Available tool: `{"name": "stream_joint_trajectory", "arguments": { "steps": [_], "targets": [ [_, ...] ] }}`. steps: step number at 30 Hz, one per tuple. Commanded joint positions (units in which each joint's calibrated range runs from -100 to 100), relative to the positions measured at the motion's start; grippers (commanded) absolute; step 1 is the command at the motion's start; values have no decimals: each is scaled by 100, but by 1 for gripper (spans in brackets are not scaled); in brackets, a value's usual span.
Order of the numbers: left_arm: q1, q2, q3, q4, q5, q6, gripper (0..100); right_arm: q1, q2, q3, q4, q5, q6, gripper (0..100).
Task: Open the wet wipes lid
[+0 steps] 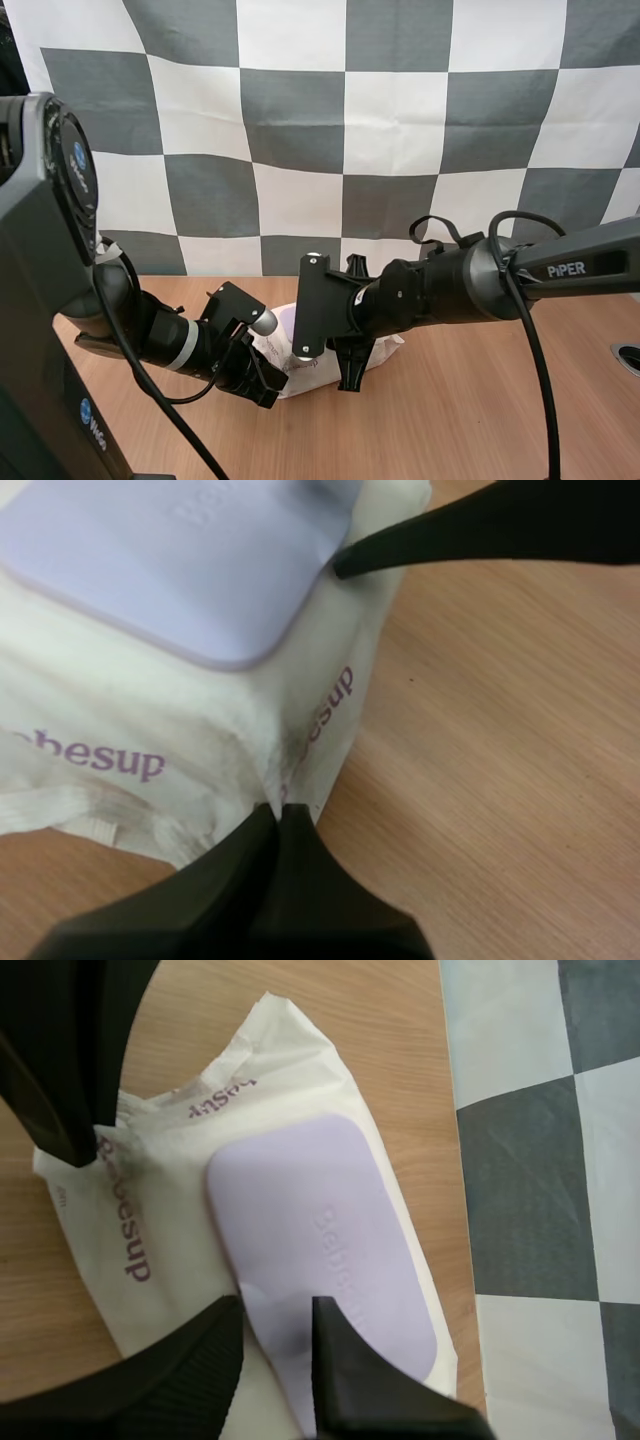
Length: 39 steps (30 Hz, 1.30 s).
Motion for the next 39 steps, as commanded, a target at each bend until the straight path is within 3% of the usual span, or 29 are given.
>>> {"name": "stream_joint_trajectory", "arguments": {
  "steps": [1, 25, 28, 32, 34, 39],
  "targets": [
    [-1, -2, -2, -2, -4, 93, 0, -2, 3, -1, -33, 9, 5, 41],
    [-1, -2, -2, -3, 11, 93, 0, -2, 12, -1, -274, -367, 45, 40],
    [-1, -2, -2, -3, 11, 93, 0, -2, 12, -1, -243, -367, 45, 32],
    [-1, -2, -2, -3, 28, 93, 0, -2, 12, -1, -243, -367, 45, 7],
    [-1, -2, -2, -3, 63, 93, 0, -2, 12, -1, -232, -417, 45, 0],
    [-1, -2, -2, 7, 200, 93, 0, -2, 12, -1, 34, -728, 45, 0]
  ]
}}
